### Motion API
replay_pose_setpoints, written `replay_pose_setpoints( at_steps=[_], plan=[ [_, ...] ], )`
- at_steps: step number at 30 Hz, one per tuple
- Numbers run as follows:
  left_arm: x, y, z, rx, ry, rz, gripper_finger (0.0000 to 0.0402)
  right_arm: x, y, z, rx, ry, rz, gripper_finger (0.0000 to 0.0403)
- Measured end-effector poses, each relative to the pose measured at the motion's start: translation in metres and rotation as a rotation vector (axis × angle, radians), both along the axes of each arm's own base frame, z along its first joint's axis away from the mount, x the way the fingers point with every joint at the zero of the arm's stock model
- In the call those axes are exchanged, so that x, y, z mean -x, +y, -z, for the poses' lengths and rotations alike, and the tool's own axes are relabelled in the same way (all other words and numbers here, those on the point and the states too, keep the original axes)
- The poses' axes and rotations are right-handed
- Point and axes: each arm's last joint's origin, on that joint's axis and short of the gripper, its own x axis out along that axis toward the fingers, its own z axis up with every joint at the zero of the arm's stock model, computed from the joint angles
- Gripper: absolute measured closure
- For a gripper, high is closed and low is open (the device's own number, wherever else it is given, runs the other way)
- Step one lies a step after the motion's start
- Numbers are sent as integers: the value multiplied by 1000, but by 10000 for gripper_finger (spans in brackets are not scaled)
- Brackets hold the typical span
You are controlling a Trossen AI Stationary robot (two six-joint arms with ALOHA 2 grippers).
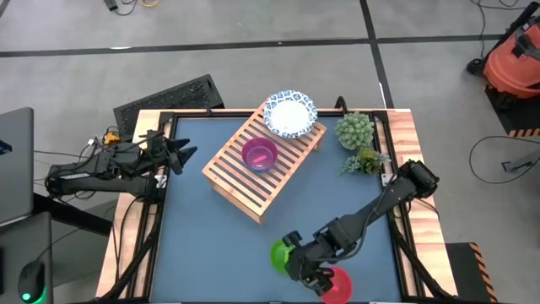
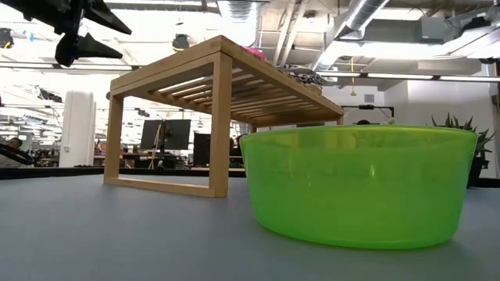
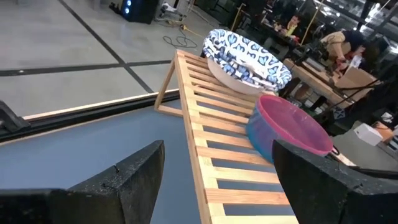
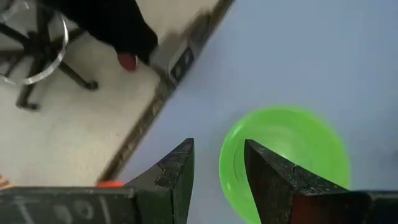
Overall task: Place and stack bowls onto a shelf
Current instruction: Stack the green bowl on top of the pink bowl on the shelf
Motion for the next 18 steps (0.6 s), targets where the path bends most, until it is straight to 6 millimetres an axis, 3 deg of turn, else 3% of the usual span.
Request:
replay_pose_setpoints(
  at_steps=[9,18],
  plan=[
    [1,0,3,6,36,-2,120,7,-4,38,36,29,7,237],
    [1,0,4,14,37,-4,120,10,-9,59,45,34,14,237]
  ],
)
